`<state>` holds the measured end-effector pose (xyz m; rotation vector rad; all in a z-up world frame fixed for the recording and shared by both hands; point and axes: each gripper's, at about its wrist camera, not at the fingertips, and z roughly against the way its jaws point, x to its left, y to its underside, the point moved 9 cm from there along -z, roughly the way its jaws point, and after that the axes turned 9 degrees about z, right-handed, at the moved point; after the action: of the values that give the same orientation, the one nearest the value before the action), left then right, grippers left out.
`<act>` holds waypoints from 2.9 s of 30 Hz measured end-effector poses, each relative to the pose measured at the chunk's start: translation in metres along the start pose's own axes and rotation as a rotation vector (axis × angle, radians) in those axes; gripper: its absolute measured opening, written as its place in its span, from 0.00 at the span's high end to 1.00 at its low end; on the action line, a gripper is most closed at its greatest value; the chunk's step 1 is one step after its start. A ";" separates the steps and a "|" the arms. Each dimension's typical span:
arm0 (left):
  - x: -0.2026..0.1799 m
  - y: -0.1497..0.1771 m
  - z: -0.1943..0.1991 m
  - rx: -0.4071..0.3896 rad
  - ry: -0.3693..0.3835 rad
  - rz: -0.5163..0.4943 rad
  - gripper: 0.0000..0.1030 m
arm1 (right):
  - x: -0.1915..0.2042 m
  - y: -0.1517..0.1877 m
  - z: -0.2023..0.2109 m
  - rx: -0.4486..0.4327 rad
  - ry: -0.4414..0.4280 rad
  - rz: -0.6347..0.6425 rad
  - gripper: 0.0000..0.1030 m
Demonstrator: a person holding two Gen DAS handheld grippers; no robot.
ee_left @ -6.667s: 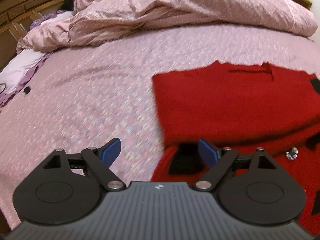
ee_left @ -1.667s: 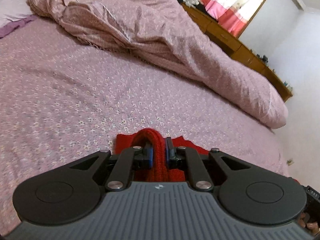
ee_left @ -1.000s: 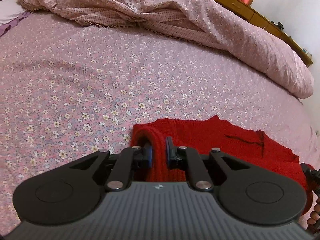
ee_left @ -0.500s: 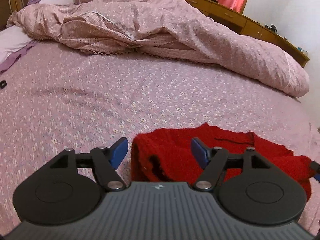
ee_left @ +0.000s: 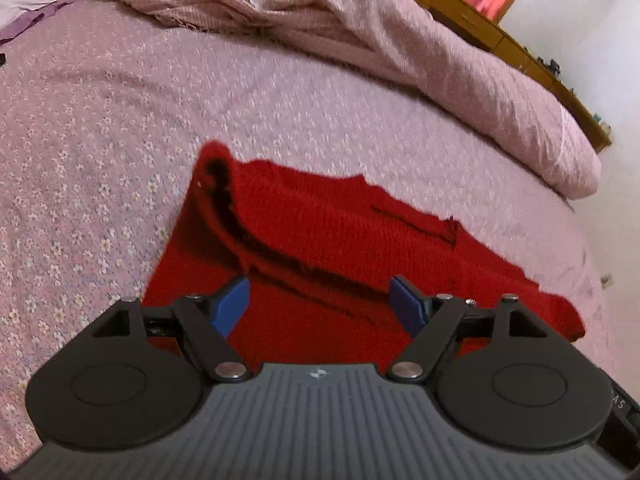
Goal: Fold small clothes
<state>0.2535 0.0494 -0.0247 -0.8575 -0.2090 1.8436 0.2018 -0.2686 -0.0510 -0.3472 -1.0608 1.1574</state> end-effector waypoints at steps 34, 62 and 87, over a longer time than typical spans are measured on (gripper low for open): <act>-0.035 -0.089 -0.036 -0.170 -0.029 -0.200 0.20 | -0.023 -0.076 -0.079 -0.073 0.067 -0.074 0.45; 0.015 -0.040 -0.094 -0.070 -0.229 -0.377 0.13 | -0.065 -0.027 -0.065 0.039 0.286 0.271 0.33; 0.052 -0.009 0.020 -0.124 -0.249 -0.331 0.13 | -0.062 0.022 0.032 -0.055 0.245 -0.116 0.30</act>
<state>0.2369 0.1032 -0.0302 -0.6303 -0.5928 1.6320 0.1624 -0.3220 -0.0810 -0.4533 -0.8870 0.9568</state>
